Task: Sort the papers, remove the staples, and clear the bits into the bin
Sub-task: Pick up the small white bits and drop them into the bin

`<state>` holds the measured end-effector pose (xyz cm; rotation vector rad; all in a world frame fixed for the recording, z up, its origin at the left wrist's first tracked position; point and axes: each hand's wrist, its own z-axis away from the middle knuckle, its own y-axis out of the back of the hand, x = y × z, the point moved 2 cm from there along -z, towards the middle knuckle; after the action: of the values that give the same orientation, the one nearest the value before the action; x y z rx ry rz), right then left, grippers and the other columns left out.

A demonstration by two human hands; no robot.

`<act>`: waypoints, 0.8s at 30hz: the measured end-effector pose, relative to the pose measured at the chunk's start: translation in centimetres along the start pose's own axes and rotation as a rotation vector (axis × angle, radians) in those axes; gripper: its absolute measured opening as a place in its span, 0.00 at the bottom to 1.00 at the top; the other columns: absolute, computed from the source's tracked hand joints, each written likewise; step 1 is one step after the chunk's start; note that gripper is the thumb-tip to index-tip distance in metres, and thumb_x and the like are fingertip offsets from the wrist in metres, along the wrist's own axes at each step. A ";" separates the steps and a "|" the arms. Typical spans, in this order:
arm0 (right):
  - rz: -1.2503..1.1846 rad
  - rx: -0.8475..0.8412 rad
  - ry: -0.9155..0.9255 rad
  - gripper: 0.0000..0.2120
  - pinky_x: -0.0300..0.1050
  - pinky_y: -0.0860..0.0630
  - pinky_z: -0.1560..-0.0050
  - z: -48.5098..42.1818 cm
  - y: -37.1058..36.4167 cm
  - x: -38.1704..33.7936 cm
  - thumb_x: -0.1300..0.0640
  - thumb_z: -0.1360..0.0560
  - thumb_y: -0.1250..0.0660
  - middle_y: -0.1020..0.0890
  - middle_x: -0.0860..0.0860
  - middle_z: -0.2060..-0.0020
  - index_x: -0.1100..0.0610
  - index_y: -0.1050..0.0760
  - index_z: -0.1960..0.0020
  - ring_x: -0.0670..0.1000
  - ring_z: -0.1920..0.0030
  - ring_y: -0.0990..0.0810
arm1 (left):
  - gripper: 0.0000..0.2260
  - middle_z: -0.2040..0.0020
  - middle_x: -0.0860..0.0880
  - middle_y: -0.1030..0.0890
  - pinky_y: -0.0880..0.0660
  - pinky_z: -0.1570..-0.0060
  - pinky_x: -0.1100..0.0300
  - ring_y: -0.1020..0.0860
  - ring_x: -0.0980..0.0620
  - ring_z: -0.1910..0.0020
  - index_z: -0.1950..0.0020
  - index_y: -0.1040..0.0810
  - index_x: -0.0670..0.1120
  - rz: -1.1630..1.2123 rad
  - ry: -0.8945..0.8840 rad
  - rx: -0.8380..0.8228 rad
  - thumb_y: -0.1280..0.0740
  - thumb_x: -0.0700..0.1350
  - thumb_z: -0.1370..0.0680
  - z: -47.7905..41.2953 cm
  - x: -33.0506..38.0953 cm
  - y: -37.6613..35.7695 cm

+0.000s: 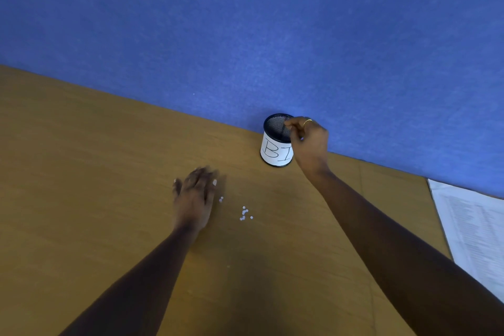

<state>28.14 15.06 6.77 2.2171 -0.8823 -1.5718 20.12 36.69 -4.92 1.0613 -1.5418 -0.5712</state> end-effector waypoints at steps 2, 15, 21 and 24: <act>0.005 0.008 0.025 0.11 0.37 0.28 0.52 0.9 0.2 -0.1 0.69 0.26 0.40 0.17 0.57 0.51 0.64 0.20 0.49 0.51 0.52 0.20 | 0.28 0.37 0.44 0.24 0.38 0.35 0.43 0.28 0.45 0.35 0.38 0.23 0.43 0.072 0.026 0.063 0.53 0.57 0.24 0.0 -0.2 0.5; 0.048 -0.365 0.082 0.11 0.33 0.30 0.49 10.4 -4.7 0.1 0.69 0.27 0.40 0.17 0.56 0.52 0.63 0.20 0.51 0.53 0.51 0.19 | 0.21 0.31 0.43 0.30 0.51 0.31 0.38 0.37 0.43 0.29 0.34 0.28 0.43 -0.164 0.152 0.022 0.45 0.52 0.22 1.0 -4.9 3.0; 0.169 -0.684 0.250 0.15 0.38 0.34 0.38 13.8 -7.8 -1.5 0.68 0.27 0.41 0.20 0.56 0.43 0.62 0.22 0.44 0.54 0.39 0.24 | 0.20 0.30 0.43 0.31 0.48 0.32 0.40 0.38 0.44 0.28 0.31 0.31 0.41 -0.214 0.161 -0.043 0.40 0.48 0.21 1.2 -5.0 2.7; 0.250 -0.796 0.373 0.17 0.44 0.37 0.31 14.9 -9.1 -2.6 0.61 0.24 0.45 0.23 0.57 0.38 0.62 0.24 0.40 0.55 0.35 0.27 | 0.21 0.29 0.43 0.32 0.49 0.31 0.40 0.39 0.44 0.27 0.30 0.33 0.41 -0.231 0.165 -0.062 0.41 0.49 0.21 1.2 -4.8 2.9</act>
<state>16.69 25.41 -1.70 1.6521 -0.3143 -1.0701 17.98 41.98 -5.35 1.2163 -1.2595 -0.6682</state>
